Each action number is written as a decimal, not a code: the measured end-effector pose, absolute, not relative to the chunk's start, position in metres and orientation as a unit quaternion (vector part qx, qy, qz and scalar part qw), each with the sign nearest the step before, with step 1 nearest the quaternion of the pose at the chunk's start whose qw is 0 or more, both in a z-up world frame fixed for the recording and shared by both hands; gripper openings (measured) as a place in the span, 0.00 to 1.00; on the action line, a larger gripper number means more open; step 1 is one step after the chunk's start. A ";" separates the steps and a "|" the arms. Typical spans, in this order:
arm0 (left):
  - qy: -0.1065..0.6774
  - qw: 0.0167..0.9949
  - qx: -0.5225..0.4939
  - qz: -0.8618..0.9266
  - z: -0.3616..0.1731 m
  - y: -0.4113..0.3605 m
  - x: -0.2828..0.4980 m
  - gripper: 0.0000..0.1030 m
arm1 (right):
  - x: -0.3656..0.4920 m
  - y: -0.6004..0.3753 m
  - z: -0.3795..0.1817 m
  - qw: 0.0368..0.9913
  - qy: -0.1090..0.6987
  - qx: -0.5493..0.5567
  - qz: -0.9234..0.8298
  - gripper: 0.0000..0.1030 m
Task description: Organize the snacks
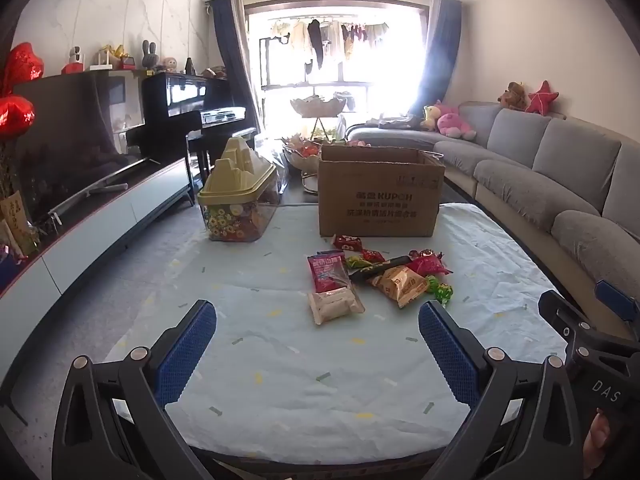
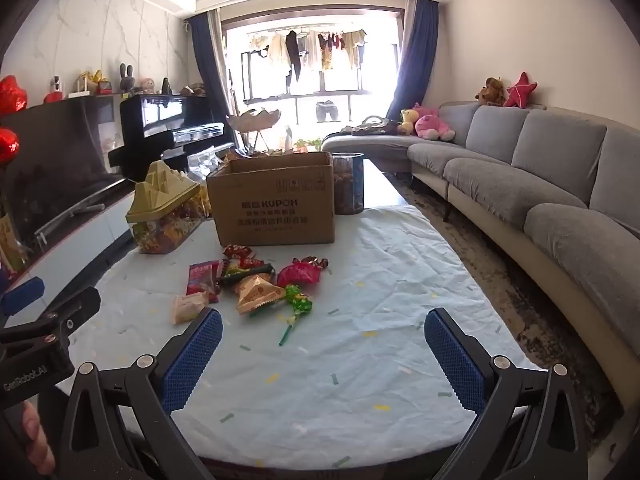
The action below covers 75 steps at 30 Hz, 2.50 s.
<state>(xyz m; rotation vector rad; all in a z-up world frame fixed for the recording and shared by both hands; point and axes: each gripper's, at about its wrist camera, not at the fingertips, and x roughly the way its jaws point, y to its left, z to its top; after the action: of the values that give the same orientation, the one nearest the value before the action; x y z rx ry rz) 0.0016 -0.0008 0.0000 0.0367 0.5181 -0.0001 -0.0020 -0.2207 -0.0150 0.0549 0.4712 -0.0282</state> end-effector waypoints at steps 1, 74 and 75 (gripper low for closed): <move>0.256 0.966 0.018 -0.001 0.000 -0.001 0.002 1.00 | -0.002 -0.220 -0.015 0.971 0.237 0.023 -0.015 0.99; 0.233 0.972 0.013 0.009 0.009 0.003 -0.013 1.00 | -0.005 -0.219 -0.012 0.972 0.234 0.028 -0.012 0.99; 0.233 0.972 0.012 0.009 0.009 0.004 -0.013 1.00 | -0.005 -0.219 -0.013 0.972 0.234 0.028 -0.012 0.99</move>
<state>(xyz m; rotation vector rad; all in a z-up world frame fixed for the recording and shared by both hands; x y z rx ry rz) -0.0131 0.0036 0.0095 0.0249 0.4696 0.0172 -0.0050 -0.2194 -0.0127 0.0572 0.4715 -0.0242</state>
